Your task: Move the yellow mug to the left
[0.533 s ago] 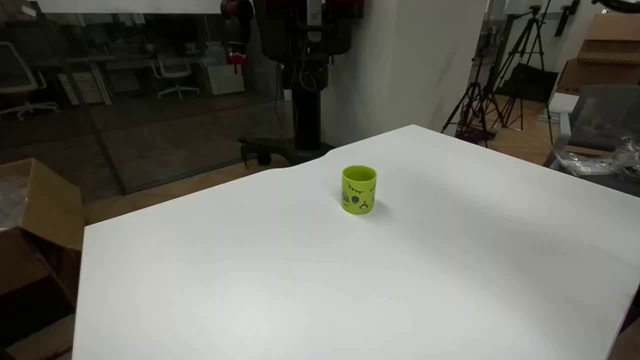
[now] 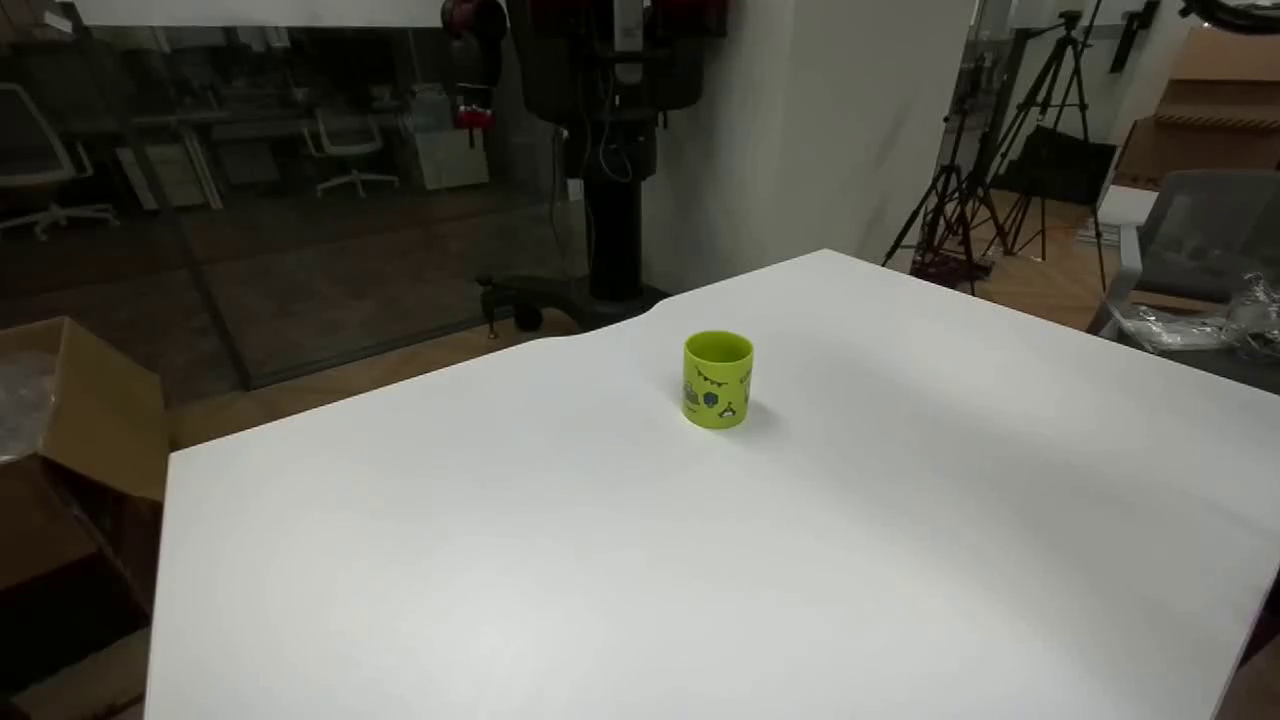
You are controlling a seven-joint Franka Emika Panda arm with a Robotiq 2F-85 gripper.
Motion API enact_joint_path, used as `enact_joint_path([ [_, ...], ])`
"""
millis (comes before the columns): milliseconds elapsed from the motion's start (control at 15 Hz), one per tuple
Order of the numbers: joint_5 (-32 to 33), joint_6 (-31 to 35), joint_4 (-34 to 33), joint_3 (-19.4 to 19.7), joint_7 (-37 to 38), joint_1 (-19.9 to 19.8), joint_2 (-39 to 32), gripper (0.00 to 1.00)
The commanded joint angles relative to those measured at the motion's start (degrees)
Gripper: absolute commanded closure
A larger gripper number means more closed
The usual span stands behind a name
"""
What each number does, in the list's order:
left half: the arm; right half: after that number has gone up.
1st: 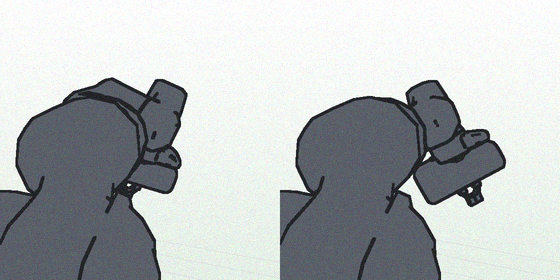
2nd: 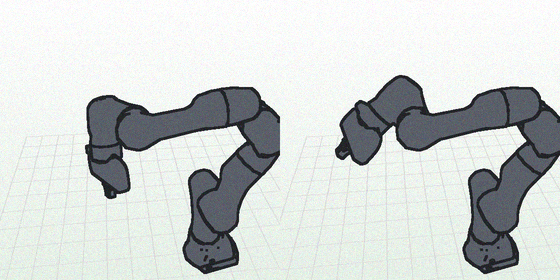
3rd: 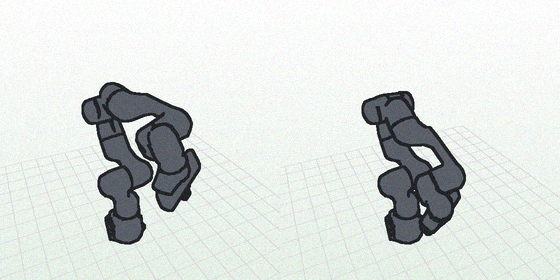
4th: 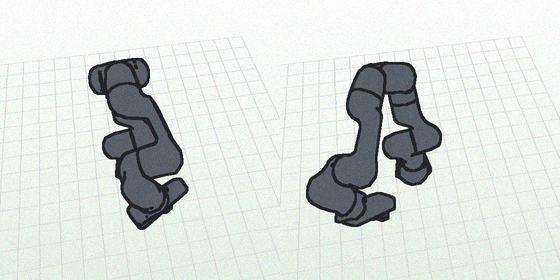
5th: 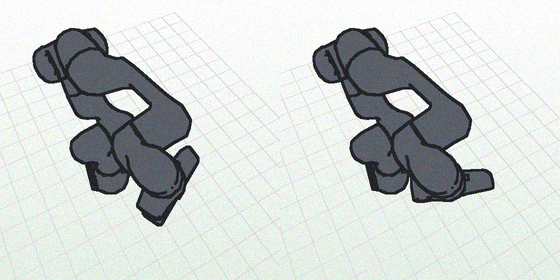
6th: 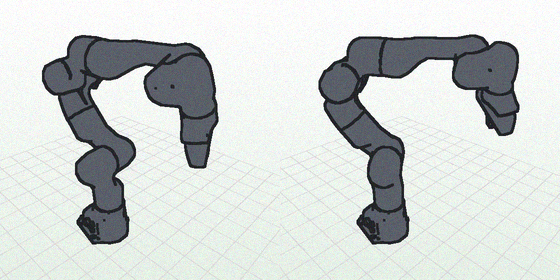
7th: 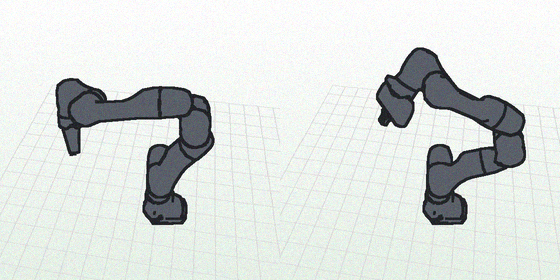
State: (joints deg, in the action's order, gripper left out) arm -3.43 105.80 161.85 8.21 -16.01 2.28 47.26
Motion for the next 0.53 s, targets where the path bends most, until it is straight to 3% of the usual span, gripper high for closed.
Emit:
enact_joint_path([
  [0,-0.2,-0.1,-0.1,-0.3,-0.2,-0.3,-0.1,0.0],
  [267,-0.2,-0.1,-0.1,-0.3,-0.2,-0.3,-0.1,0.0],
  [467,-0.3,10.6,-0.4,-1.7,3.9,-2.0,-1.1,0.0],
])
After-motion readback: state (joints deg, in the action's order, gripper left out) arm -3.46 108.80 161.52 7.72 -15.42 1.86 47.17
